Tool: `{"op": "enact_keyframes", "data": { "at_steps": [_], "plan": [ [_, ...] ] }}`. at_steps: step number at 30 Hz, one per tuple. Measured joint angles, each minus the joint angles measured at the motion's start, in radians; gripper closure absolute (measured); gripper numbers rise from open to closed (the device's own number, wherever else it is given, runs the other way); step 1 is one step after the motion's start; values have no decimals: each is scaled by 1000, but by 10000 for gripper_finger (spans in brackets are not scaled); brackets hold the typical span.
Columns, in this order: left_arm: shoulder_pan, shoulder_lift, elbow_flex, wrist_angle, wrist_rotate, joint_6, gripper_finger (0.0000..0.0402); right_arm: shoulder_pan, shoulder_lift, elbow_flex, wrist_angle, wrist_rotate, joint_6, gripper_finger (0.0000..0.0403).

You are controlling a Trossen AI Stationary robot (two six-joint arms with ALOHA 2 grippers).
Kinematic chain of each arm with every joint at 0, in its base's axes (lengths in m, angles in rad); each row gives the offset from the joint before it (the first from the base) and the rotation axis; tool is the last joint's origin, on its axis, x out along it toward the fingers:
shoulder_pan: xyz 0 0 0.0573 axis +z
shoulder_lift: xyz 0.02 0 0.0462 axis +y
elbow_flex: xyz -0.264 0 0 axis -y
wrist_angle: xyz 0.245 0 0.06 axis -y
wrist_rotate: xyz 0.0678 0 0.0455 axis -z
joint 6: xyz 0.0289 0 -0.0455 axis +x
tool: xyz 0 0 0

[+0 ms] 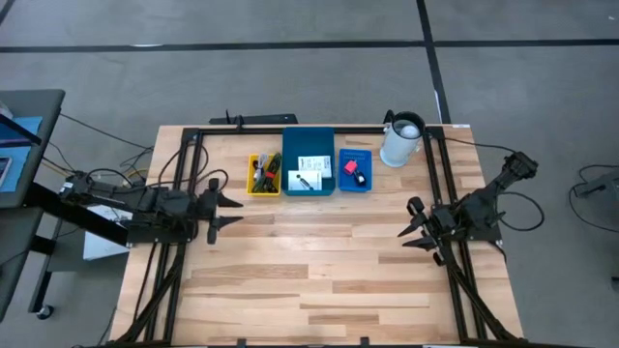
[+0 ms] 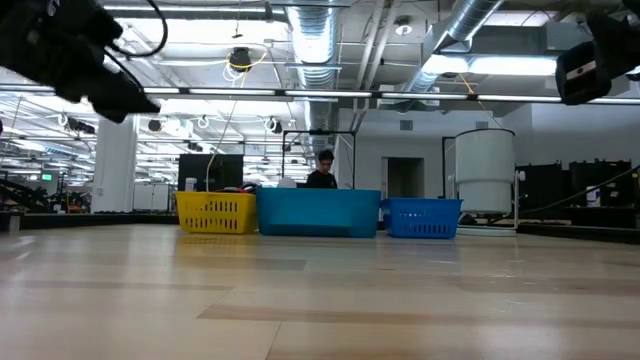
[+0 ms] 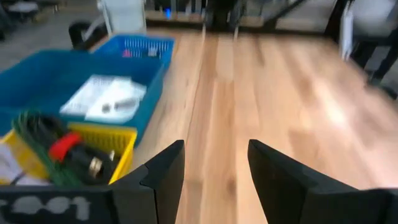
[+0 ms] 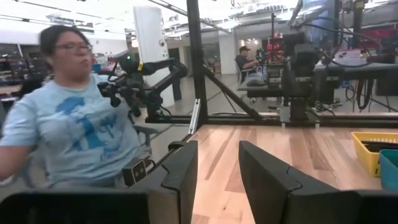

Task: Pick and place items into bin
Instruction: Return to Home Position

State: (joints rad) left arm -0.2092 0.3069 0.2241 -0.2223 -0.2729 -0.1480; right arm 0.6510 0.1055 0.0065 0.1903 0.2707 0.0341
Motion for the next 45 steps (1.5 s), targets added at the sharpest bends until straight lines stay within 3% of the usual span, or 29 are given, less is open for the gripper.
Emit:
{"op": "enact_keyframes", "data": {
  "at_steps": [8,17,28,45],
  "plan": [
    [0,0,0,-256,2,9,236,0,0,0,-4,0,0,290],
    [-16,-74,0,-371,11,-75,236,0,0,0,-5,0,0,290],
    [-16,-282,0,-426,14,-76,236,0,0,-1,-10,0,0,290],
    [-16,-290,0,-425,14,-75,236,0,0,-1,-11,0,1,290]
  ]
}}
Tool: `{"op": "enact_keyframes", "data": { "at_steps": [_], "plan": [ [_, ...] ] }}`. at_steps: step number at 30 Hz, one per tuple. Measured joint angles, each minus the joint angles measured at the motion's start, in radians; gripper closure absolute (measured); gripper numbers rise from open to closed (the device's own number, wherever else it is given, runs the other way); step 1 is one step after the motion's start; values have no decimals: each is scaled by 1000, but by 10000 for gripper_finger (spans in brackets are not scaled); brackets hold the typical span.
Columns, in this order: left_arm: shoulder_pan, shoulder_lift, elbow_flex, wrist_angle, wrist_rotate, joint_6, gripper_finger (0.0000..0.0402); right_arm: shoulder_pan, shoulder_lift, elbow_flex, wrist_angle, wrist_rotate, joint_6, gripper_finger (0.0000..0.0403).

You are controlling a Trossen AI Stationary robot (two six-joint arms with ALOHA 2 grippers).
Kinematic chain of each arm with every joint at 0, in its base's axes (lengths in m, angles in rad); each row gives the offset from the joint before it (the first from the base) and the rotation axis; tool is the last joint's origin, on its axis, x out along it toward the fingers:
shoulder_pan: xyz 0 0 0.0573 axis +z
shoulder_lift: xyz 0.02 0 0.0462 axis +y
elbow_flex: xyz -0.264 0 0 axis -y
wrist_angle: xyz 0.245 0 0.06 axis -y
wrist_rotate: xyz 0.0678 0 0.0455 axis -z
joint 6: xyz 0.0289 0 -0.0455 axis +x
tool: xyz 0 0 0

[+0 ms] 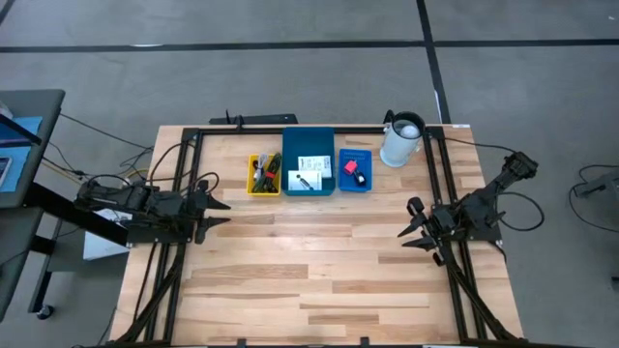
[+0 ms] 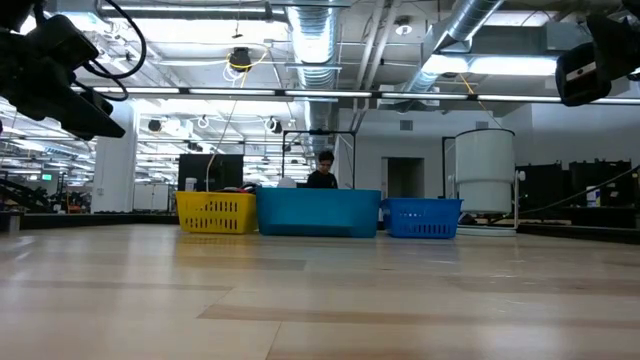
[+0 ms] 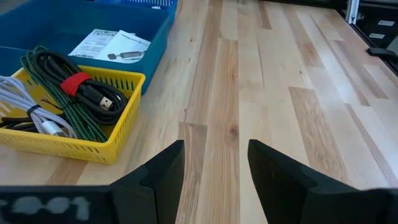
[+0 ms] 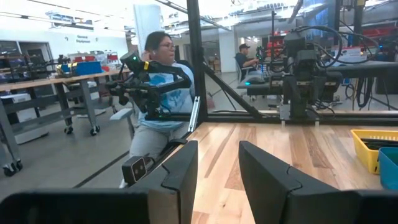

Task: Pick and place items into bin
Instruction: Return to Home Position

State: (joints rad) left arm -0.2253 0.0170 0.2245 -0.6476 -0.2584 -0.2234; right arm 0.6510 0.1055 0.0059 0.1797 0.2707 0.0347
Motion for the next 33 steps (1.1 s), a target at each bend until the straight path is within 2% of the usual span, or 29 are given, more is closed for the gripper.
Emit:
{"op": "enact_keyframes", "data": {
  "at_steps": [33],
  "plan": [
    [0,0,0,1,0,0,236,0,0,0,0,0,0,290]
  ]
}}
